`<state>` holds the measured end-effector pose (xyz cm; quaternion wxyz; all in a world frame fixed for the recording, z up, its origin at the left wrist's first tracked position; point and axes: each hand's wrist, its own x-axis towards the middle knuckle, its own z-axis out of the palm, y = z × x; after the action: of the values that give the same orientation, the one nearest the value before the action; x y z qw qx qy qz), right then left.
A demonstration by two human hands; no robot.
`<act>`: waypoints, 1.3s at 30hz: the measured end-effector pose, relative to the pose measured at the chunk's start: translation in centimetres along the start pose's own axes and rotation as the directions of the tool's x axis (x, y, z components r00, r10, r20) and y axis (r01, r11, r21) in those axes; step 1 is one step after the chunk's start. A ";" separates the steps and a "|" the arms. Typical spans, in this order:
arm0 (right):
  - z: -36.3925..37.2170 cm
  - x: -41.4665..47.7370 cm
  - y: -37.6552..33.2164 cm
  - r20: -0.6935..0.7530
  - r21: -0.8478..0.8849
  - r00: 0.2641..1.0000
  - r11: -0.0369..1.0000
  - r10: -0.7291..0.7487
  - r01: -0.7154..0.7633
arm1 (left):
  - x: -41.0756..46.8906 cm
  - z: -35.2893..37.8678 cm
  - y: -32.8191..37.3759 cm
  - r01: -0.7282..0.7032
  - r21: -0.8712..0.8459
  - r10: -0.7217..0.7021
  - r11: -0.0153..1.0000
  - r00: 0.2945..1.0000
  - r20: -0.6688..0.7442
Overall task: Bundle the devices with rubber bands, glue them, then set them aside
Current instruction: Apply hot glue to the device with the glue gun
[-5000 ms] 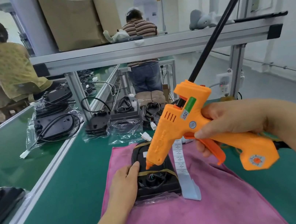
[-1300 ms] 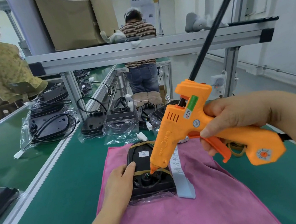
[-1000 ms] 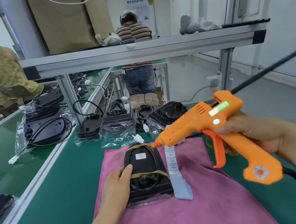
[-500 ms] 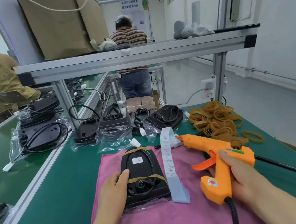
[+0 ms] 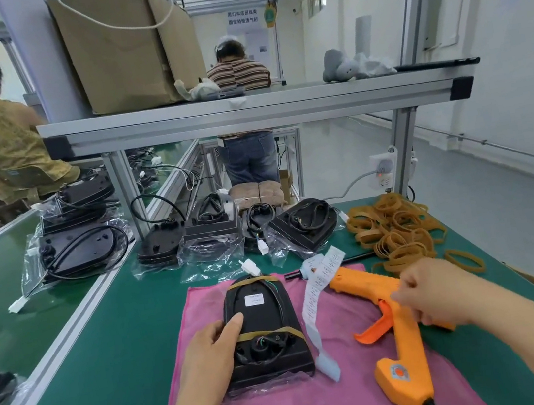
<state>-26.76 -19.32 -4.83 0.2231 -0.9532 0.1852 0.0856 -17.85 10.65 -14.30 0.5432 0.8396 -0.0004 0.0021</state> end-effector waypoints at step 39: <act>11.2 -0.4 -42.9 0.108 0.665 0.460 0.408 -0.881 0.626 | -2.8 -26.9 3.1 -0.219 -0.428 -0.211 0.877 0.625 -0.752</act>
<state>-11.29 21.62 2.19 0.5289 -0.7741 -0.3223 0.1310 -20.74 33.89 -0.48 0.6792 0.5918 0.2324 0.3667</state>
